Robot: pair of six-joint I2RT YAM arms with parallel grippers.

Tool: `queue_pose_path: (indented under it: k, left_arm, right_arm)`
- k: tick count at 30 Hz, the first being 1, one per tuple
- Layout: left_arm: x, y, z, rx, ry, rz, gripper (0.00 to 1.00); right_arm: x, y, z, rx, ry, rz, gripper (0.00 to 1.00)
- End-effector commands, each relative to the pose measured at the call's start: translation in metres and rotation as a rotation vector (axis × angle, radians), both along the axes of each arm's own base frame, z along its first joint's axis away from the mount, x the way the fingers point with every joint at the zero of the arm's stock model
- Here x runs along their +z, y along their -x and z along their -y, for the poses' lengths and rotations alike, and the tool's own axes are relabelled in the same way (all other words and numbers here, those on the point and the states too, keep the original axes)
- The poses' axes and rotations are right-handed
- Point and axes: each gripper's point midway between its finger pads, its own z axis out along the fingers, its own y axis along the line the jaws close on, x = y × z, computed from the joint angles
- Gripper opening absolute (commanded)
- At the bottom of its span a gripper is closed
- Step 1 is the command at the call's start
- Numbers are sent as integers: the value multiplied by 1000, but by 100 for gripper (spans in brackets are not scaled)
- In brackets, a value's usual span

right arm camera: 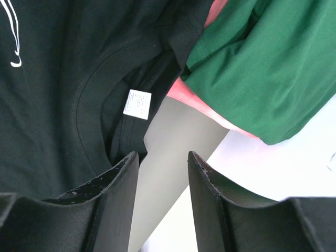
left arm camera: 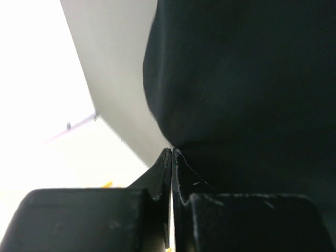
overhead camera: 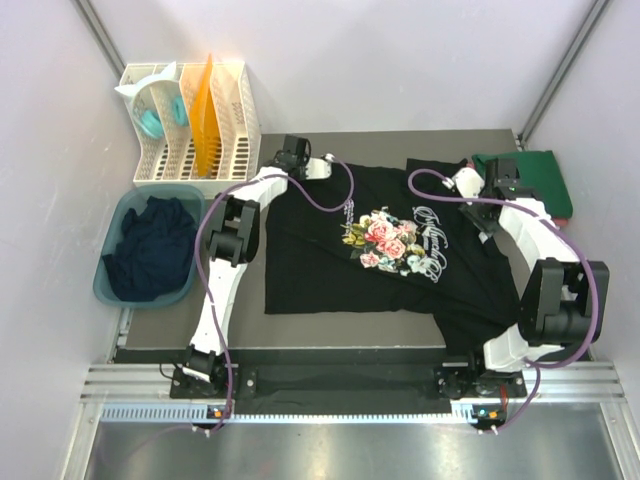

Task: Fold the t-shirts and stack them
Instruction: Flatten out the tshirt

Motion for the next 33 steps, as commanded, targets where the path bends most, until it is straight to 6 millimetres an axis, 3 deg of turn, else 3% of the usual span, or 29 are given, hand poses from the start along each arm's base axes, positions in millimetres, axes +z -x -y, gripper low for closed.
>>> queue_pose_path:
  k: [1,5,10,13,15,16,17,19,20,23,24,25,28,33]
  left_arm:
    - [91,-14,-37,230,-43,286,0]
    - [150,-15,-51,321,-35,480,0]
    - [176,-16,-52,352,-17,569,0]
    - [144,-17,-48,299,-34,469,1]
    - [103,-11,-42,242,-27,314,4]
    - [87,-8,-42,229,-31,267,4]
    - [72,-6,-39,209,-33,226,3]
    - [43,4,-37,179,-43,116,3]
    - [37,6,-36,180,-24,95,4]
    - [29,12,-30,163,54,28,30]
    - [30,11,-25,152,92,22,53]
    - [34,13,-24,166,123,-2,65]
    - [39,16,-23,184,222,-69,75]
    - [46,26,-25,202,354,-143,80]
  right_arm:
    - [15,-19,-3,-9,1,76,43]
    - [14,-24,-4,-6,0,75,42]
    - [13,-33,-8,4,2,70,42]
    - [15,-38,-7,4,5,74,42]
    - [18,-41,-6,6,10,82,42]
    - [17,-41,-6,6,12,82,43]
    - [17,-42,-18,40,14,80,43]
    - [18,-41,-18,41,17,84,43]
    - [18,-40,-18,41,20,86,43]
    - [15,-35,-17,43,28,80,45]
    - [17,-34,-16,41,30,86,46]
    - [13,-31,-16,40,30,81,47]
    - [12,-27,-15,38,31,82,50]
    - [11,-24,-16,34,25,85,52]
